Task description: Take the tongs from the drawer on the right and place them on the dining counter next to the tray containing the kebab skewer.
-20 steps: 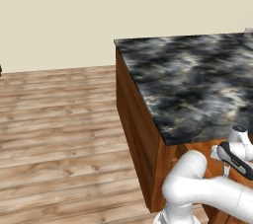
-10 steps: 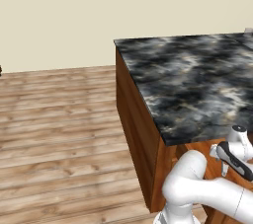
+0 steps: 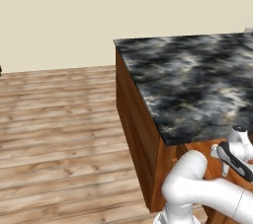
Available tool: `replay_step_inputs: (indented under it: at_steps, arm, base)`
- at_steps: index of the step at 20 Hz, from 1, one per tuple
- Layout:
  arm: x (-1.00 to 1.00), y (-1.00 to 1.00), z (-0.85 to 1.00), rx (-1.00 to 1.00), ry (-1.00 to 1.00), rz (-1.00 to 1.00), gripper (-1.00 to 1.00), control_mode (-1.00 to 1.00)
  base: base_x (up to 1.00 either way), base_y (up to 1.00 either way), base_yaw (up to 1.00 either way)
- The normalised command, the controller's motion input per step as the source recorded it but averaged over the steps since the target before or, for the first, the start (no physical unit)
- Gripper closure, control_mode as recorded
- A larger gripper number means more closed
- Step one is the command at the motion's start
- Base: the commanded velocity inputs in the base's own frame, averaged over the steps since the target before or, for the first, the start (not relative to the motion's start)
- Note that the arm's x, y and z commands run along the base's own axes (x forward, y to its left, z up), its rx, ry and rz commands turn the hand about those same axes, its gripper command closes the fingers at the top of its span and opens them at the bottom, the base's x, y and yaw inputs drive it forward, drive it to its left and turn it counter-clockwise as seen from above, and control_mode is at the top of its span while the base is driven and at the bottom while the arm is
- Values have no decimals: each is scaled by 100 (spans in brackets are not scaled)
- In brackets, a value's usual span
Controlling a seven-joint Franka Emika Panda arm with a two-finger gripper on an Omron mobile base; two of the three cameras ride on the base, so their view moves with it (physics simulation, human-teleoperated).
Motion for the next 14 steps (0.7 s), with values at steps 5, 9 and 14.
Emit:
replay_step_inputs:
  at_steps: [5, 9, 14]
  arm:
    - [-37, 0, 12, 0, 0, 0, 100, -100]
    - [-37, 0, 54, 0, 0, 0, 100, -100]
    - [-44, 0, 72, 0, 0, 1, 100, -100]
  base:
    - [0, 0, 0]
    - [0, 0, 0]
    - [0, 0, 0]
